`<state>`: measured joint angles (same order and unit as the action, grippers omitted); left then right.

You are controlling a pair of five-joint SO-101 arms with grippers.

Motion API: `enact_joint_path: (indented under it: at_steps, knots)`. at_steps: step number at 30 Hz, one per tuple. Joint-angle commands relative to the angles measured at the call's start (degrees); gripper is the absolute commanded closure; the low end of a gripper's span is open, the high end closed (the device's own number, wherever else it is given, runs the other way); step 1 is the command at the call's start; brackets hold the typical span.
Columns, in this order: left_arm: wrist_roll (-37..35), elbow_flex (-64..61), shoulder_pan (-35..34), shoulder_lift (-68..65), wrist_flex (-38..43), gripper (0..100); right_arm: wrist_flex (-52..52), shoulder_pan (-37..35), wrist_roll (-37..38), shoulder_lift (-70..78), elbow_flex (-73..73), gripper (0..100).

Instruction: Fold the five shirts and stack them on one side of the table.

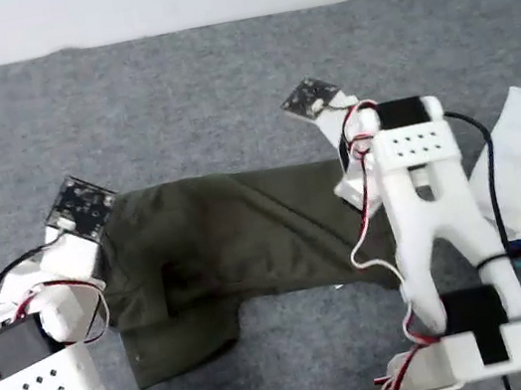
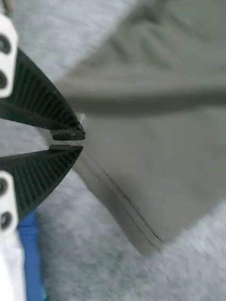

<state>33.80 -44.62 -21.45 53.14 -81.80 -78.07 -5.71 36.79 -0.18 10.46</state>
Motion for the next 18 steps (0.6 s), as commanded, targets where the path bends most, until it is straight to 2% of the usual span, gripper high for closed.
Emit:
enact_joint_path:
  at_steps: [1, 5, 8, 16, 18]
  knots:
    - [-5.36, 0.22, -0.18, 1.05, 1.67, 99, 9.80, -0.13, -1.49, 4.79, -0.62, 98.0]
    - [-7.03, -0.13, -0.18, 1.05, 1.32, 99, 20.79, 1.98, -1.49, 12.79, -1.67, 98.0]
    - [-6.95, -0.22, -0.26, 1.05, 1.32, 99, 25.01, 3.82, -1.41, 19.56, -5.80, 98.0]
    - [-6.95, -0.22, -0.18, 1.05, 1.67, 99, 24.84, 8.48, -1.41, 38.90, -30.95, 98.0]
    - [-6.95, -0.22, -0.18, 1.05, 1.67, 99, 21.85, 8.57, -1.49, 41.63, -37.63, 98.0]
